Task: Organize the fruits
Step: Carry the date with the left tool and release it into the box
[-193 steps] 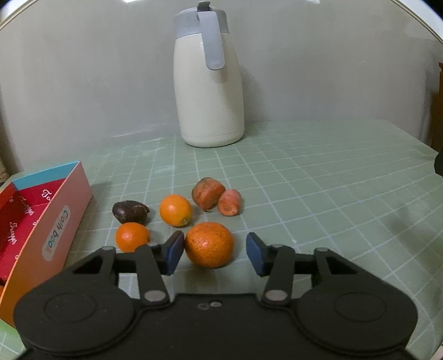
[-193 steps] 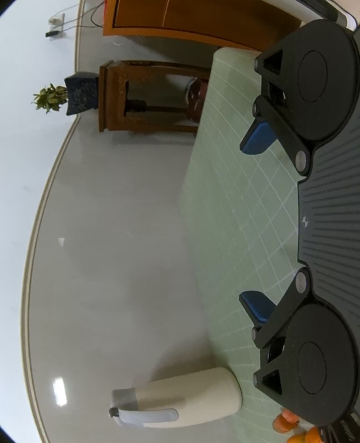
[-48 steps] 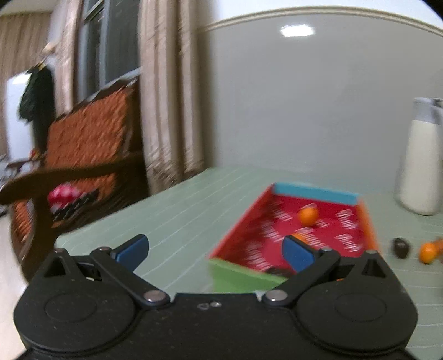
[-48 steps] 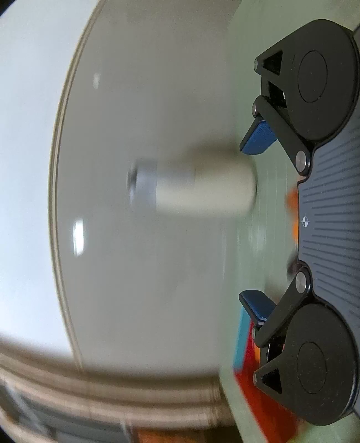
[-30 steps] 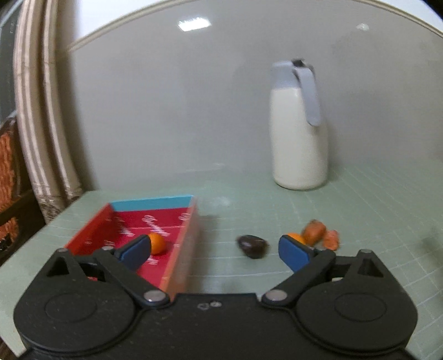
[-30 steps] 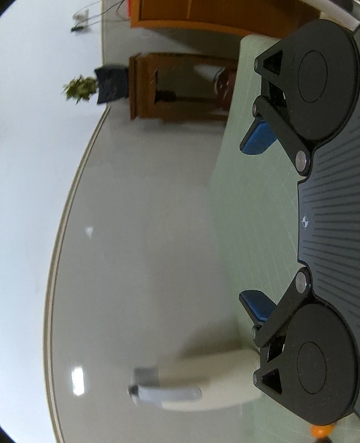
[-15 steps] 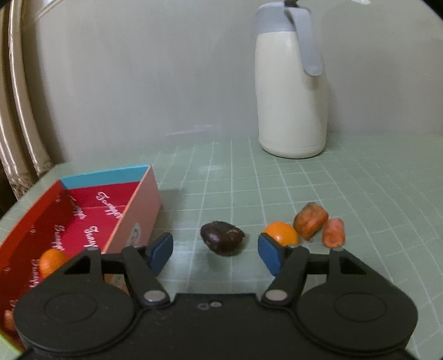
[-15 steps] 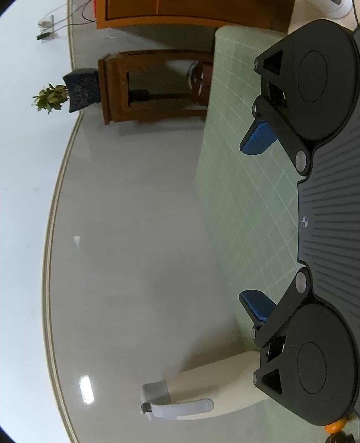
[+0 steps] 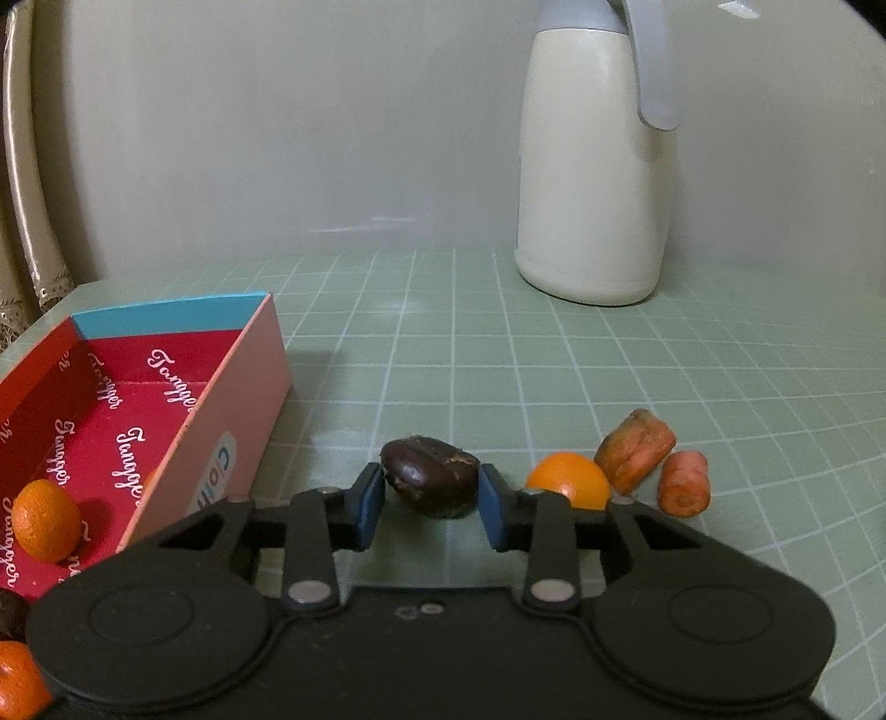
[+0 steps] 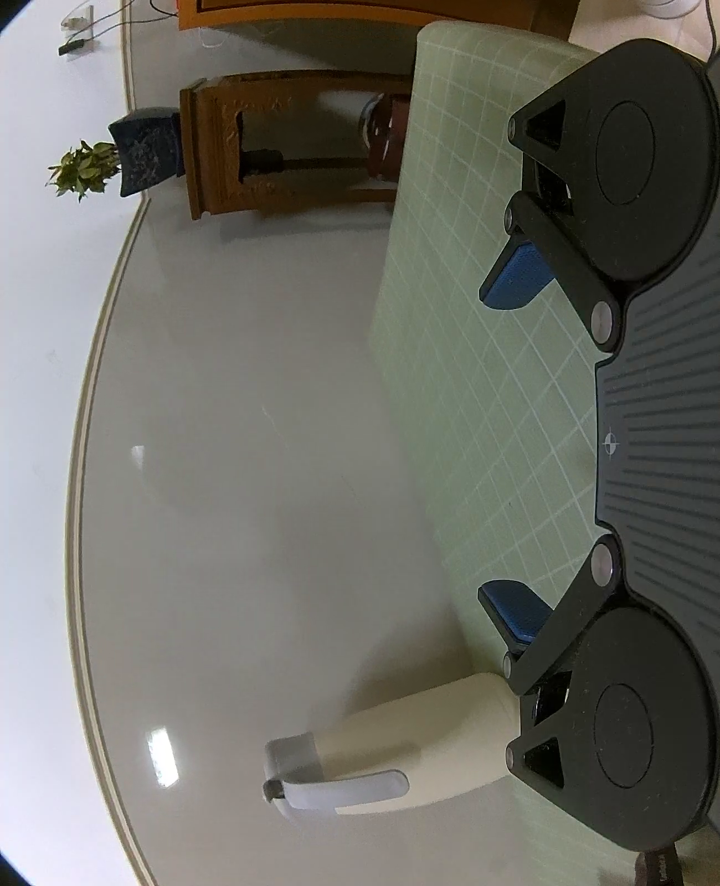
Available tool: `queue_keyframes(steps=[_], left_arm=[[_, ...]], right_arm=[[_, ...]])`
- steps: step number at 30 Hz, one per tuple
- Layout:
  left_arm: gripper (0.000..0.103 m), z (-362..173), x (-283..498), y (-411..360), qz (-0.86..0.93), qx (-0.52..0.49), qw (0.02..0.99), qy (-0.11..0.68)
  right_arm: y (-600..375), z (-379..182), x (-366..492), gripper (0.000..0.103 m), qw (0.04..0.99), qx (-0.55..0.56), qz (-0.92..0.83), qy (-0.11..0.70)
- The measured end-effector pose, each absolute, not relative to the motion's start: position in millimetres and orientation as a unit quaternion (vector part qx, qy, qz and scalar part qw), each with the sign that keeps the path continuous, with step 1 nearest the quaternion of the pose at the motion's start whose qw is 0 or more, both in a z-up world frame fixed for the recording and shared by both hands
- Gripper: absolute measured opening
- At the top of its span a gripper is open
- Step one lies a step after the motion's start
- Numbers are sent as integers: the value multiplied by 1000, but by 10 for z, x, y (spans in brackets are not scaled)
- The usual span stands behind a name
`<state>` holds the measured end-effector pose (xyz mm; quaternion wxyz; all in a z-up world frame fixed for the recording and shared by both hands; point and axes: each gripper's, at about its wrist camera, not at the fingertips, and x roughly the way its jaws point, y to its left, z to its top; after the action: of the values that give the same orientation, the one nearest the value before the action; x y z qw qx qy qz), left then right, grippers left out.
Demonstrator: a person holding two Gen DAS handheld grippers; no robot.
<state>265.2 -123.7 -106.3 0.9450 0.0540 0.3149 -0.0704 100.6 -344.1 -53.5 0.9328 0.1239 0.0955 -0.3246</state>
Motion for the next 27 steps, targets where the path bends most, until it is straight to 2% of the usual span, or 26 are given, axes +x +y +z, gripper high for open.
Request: queue_keyframes(steps=[16, 27], left_arm=[[27, -709, 2285, -1175, -65, 73, 961, 258], [27, -431, 2088, -722, -11, 65, 971, 230]], right_arm=[[-3378, -532, 1022, 103, 938, 121, -309, 96], [-3187, -566, 1068, 103, 946, 102, -292, 99]])
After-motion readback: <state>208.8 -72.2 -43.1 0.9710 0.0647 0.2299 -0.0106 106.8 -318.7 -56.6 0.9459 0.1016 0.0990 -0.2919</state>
